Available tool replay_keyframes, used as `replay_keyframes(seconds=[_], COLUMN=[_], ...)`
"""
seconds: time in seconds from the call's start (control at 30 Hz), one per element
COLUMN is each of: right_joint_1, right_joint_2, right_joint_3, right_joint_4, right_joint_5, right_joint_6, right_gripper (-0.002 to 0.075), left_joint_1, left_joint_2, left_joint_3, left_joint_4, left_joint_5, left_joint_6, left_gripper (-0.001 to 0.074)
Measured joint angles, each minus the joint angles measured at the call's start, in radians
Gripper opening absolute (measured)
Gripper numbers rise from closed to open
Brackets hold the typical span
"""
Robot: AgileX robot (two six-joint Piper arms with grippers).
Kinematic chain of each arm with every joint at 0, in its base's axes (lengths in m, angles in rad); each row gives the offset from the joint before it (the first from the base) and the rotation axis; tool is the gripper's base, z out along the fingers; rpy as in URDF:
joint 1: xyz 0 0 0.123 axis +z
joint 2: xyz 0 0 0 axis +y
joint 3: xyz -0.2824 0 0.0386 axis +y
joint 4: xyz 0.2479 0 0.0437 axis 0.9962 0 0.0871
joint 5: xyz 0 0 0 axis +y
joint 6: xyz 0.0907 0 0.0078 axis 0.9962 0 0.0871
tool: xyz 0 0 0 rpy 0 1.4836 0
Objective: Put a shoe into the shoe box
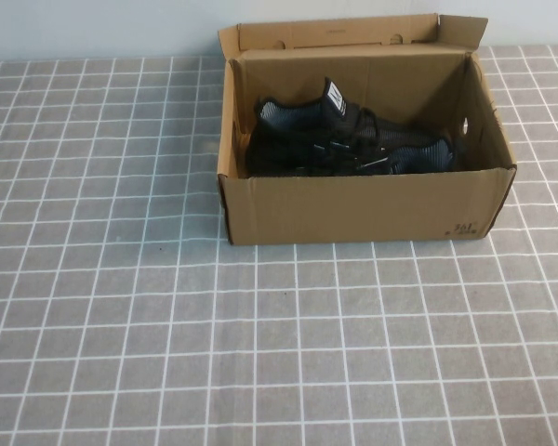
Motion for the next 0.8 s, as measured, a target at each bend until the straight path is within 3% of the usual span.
replay_keyframes(seconds=[0.3, 0.8], right_joint_1=[0.000, 0.000], right_joint_2=[0.000, 0.000], right_joint_3=[0.000, 0.000], right_joint_4=[0.000, 0.004], right_joint_5=[0.000, 0.000], right_joint_6=[0.000, 0.000], right_gripper=[-0.0016, -0.0016], left_joint_1=[0.037, 0.037], left_joint_2=[-0.057, -0.057], left_joint_3=[0.002, 0.002], left_joint_4=[0.147, 0.151], left_joint_5=[0.384, 0.402], left_joint_6=[-0.161, -0.163], left_gripper=[-0.0001, -0.0001])
